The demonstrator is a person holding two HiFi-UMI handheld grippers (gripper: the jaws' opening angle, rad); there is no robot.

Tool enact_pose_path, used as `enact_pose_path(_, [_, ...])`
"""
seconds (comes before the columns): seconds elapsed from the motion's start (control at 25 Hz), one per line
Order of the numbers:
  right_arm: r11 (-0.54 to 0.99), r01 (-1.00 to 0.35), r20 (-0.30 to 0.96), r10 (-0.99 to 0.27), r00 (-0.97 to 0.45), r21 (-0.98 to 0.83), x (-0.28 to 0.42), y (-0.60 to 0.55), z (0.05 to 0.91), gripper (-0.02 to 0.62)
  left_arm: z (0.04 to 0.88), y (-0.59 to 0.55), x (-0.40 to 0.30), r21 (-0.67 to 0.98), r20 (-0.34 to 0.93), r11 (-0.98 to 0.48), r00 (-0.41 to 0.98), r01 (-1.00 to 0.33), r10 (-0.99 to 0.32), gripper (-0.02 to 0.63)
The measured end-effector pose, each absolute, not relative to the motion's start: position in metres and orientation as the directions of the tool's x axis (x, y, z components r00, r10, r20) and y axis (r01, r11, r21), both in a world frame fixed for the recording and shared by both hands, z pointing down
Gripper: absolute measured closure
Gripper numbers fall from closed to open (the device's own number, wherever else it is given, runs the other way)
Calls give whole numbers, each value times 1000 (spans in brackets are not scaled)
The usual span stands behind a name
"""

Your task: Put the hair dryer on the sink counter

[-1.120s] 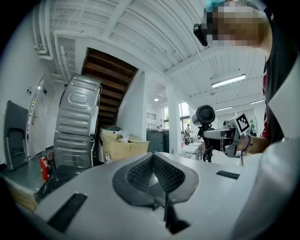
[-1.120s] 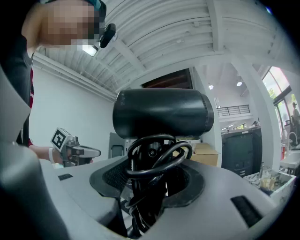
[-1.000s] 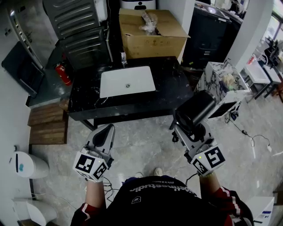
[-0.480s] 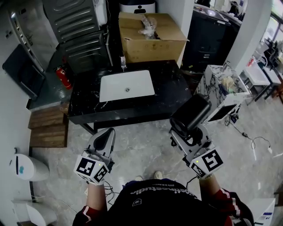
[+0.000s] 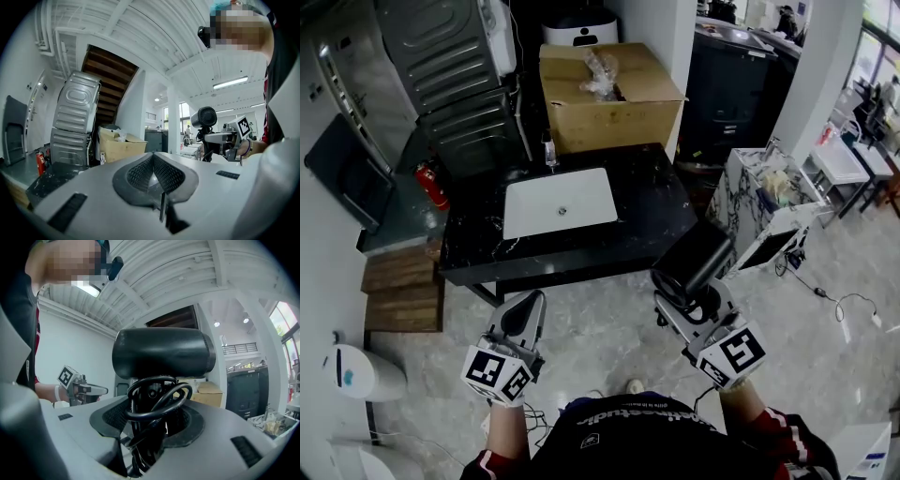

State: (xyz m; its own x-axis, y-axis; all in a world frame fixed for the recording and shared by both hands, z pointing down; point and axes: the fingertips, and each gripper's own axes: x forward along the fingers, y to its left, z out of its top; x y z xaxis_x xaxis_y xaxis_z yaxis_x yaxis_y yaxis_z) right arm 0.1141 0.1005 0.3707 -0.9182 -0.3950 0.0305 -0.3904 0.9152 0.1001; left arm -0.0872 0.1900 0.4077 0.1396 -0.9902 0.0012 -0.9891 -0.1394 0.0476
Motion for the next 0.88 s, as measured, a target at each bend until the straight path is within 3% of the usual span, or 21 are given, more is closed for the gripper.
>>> enact_pose_path(0.88, [915, -395, 9, -397, -918, 78, 159, 43, 375, 356, 397, 136, -40, -37, 0, -147, 147, -988, -989, 591])
